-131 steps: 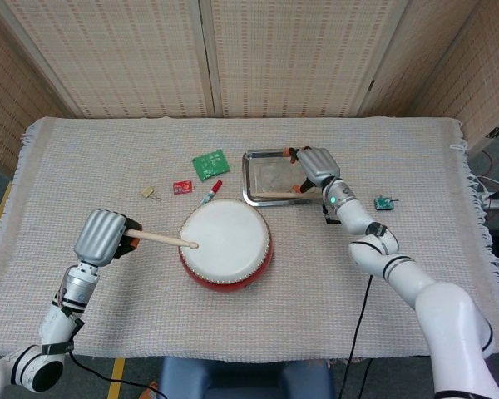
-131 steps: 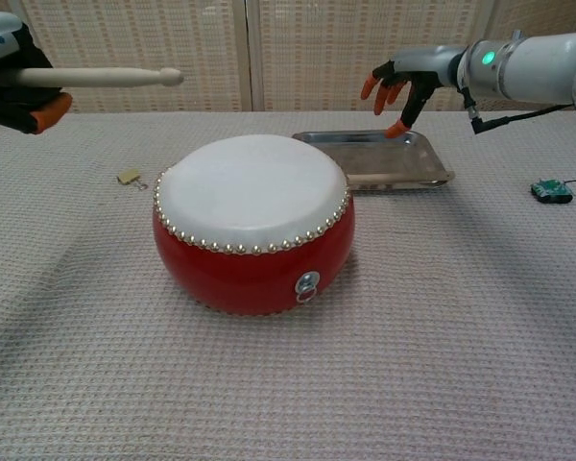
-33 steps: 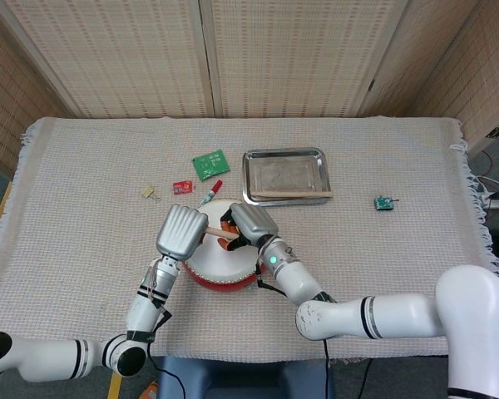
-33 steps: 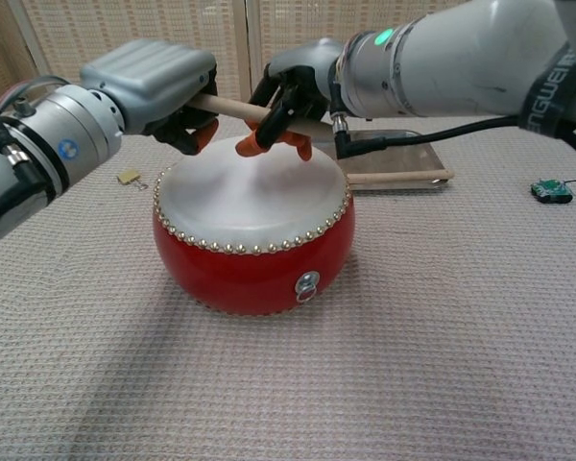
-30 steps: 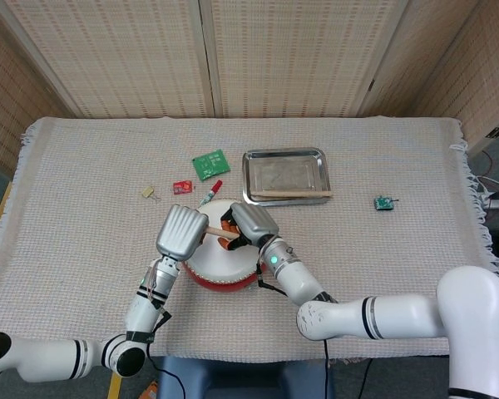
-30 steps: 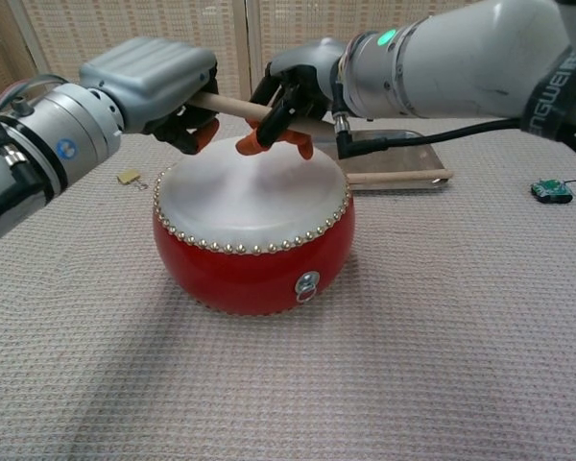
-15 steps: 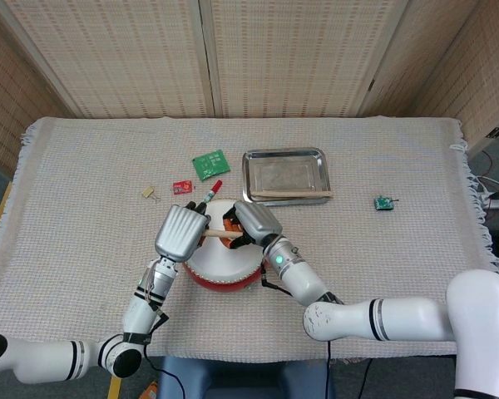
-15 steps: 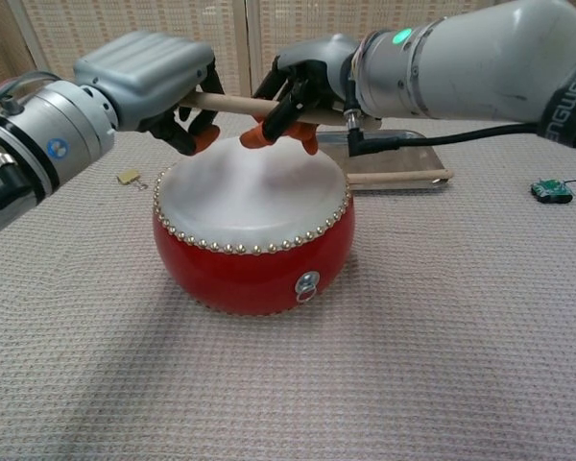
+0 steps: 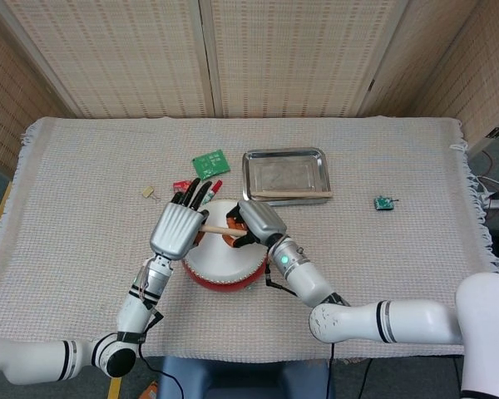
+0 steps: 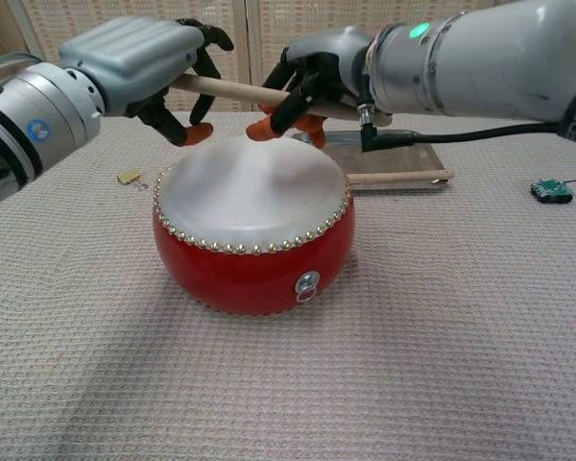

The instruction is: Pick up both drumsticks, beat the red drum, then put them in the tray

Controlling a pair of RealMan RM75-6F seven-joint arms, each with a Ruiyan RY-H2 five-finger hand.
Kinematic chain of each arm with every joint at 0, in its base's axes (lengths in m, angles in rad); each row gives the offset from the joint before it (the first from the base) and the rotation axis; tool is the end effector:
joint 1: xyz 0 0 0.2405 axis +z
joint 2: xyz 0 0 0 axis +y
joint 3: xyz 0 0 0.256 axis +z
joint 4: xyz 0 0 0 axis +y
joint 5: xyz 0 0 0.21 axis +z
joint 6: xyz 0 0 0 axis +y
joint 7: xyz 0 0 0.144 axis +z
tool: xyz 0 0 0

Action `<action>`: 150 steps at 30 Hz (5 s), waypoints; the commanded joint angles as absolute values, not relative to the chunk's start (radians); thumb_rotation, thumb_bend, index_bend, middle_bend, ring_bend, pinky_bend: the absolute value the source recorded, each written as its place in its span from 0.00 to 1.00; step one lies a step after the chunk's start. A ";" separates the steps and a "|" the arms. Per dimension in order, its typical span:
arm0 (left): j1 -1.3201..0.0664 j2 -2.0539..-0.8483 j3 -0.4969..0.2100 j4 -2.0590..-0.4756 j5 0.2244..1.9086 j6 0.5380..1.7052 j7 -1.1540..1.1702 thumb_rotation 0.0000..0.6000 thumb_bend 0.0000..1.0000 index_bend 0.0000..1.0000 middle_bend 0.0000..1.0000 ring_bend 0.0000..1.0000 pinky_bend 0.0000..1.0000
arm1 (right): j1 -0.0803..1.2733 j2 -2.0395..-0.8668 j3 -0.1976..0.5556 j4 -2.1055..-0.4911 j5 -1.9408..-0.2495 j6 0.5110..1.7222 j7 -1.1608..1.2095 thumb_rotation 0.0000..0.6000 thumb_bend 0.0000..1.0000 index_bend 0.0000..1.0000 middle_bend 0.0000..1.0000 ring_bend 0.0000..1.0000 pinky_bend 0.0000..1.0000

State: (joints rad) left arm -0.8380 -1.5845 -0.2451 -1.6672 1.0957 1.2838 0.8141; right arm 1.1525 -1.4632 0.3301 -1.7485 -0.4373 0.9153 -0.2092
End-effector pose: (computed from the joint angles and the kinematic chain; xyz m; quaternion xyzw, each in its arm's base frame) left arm -0.0605 0.3380 0.0182 -0.7179 -0.2028 -0.4241 0.5135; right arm -0.0014 -0.3642 -0.0040 0.6480 -0.5794 0.4188 0.2627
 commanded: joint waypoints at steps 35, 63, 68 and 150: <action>-0.758 -1.474 -0.236 -1.700 1.108 1.300 0.707 1.00 0.34 0.00 0.01 0.00 0.23 | 1.010 -1.268 0.246 -1.531 -0.563 0.636 -0.096 1.00 0.30 1.00 0.93 0.83 0.73; -0.680 -1.387 -0.221 -1.717 1.170 1.313 0.576 1.00 0.34 0.00 0.01 0.00 0.23 | 1.166 -1.797 0.171 -0.442 -0.849 0.345 -0.143 1.00 0.30 1.00 0.93 0.71 0.70; -0.670 -1.371 -0.222 -1.729 1.177 1.311 0.560 1.00 0.34 0.00 0.01 0.00 0.23 | 1.196 -1.867 0.195 -0.326 -0.867 0.299 -0.143 1.00 0.30 0.98 0.91 0.64 0.66; -0.327 -1.181 -0.049 -1.686 1.363 1.441 0.241 1.00 0.34 0.04 0.02 0.00 0.22 | 0.128 -1.104 -0.031 -1.507 -1.558 1.588 0.067 1.00 0.11 0.00 0.04 0.00 0.04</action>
State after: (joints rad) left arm -0.3387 -1.1820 -0.0561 -1.6920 1.3691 1.4326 0.2382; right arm 0.1504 -1.0861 -0.0237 -1.5254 -1.5415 1.5617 0.0666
